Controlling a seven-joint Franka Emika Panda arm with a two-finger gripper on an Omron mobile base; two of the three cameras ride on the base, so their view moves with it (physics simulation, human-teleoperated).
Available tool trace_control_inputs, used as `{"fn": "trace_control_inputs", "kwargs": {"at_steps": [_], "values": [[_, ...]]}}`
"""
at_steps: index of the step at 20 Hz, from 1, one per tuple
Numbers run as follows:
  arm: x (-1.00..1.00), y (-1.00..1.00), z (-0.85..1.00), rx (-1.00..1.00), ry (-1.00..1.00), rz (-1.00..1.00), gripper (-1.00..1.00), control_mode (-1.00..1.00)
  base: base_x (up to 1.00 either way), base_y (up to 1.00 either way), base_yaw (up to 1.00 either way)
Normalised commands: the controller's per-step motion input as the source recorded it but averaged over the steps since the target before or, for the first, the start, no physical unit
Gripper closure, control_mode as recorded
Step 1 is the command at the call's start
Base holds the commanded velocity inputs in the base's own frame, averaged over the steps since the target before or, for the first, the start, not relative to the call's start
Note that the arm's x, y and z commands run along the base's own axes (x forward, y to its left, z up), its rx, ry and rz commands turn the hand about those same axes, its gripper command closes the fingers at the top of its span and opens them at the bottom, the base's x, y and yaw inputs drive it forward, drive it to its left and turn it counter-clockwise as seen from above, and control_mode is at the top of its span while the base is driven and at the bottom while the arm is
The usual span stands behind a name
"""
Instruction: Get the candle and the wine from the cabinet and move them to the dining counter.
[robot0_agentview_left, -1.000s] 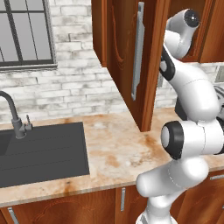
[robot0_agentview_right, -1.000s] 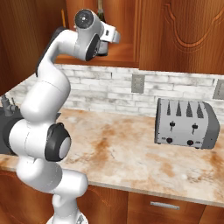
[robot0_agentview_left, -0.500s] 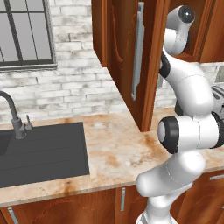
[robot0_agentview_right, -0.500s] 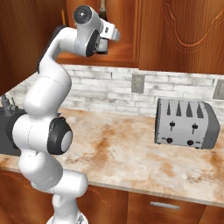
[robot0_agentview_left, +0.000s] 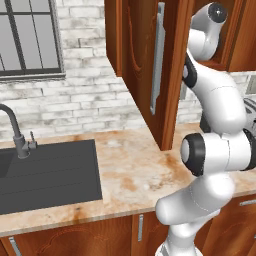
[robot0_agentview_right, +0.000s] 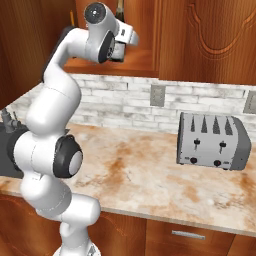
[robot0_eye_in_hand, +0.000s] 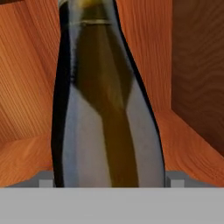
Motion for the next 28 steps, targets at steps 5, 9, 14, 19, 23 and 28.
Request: {"fn": "trace_control_inputs", "kwargs": {"at_steps": [5, 9, 14, 19, 23, 28], "values": [[-0.43, -0.01, -0.02, 0.00, -0.03, 0.00, 1.00, -1.00, 0.00, 0.00, 0.00], [-0.59, 0.16, -0.12, 0.00, -0.03, 0.00, 1.00, -1.00, 0.00, 0.00, 0.00], [-0.69, 0.14, -0.06, 0.01, 0.00, 0.00, 1.00, -1.00, 0.00, 0.00, 0.00], [-0.77, 0.04, 0.00, 0.05, 0.00, 0.00, 1.00, -1.00, 0.00, 0.00, 0.00], [-0.81, 0.02, 0.00, 0.04, 0.00, 0.00, 1.00, -1.00, 0.00, 0.00, 0.00], [-0.78, 0.00, -0.09, 0.01, 0.00, 0.02, 1.00, -1.00, 0.00, 0.00, 0.00]]}}
